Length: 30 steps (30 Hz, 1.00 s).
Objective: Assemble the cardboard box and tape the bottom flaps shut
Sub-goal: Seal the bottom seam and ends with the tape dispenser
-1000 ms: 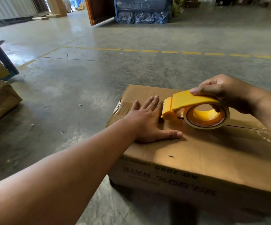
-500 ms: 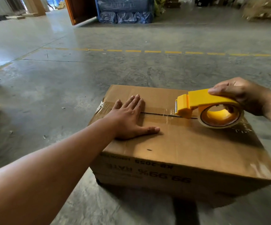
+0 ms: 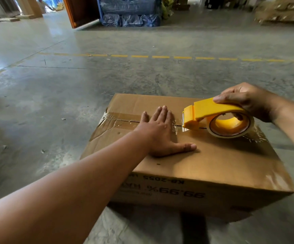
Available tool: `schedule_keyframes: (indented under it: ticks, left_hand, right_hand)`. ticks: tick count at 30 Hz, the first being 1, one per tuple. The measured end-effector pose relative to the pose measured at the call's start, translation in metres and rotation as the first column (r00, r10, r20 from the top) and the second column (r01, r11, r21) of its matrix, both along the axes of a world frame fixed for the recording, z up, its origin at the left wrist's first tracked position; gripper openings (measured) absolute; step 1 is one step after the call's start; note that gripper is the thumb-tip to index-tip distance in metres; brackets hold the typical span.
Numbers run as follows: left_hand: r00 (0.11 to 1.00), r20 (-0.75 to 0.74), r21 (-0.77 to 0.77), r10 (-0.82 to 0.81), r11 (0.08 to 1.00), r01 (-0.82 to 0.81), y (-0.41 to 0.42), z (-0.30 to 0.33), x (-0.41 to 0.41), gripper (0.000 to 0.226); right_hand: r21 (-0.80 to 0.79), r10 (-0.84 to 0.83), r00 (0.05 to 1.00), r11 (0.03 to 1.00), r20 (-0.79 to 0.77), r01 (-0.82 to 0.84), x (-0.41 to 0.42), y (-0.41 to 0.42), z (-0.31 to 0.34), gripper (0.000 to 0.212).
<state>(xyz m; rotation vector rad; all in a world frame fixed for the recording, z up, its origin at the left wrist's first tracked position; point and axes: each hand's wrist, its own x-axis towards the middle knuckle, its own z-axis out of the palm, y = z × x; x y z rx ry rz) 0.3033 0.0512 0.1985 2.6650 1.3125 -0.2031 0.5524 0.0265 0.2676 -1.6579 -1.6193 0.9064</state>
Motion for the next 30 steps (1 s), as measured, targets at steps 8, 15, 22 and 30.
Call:
schedule_keyframes:
  ticks: [8, 15, 22, 30]
  left_hand:
    - [0.997, 0.063, 0.005, -0.034, 0.999, 0.034, -0.007, -0.007, 0.024, 0.129]
    - [0.997, 0.067, -0.007, -0.027, 1.0, 0.027, -0.007, -0.008, 0.023, 0.129]
    - [0.999, 0.025, -0.007, -0.04, 0.999, 0.04, -0.004, -0.008, 0.024, 0.13]
    - [0.998, 0.011, 0.002, -0.065, 0.998, 0.065, -0.018, -0.002, 0.06, 0.13]
  right_hand:
    - [-0.011, 0.003, 0.998, 1.0, 0.056, -0.002, 0.005, -0.002, 0.003, 0.03]
    - [-0.019, -0.01, 0.999, 1.0, 0.052, 0.011, 0.035, -0.017, 0.007, 0.039]
    - [-0.016, -0.031, 1.0, 0.999, 0.005, 0.031, 0.063, -0.027, 0.002, 0.032]
    - [0.053, 0.013, 0.996, 0.998, 0.085, -0.017, 0.074, -0.027, 0.005, 0.057]
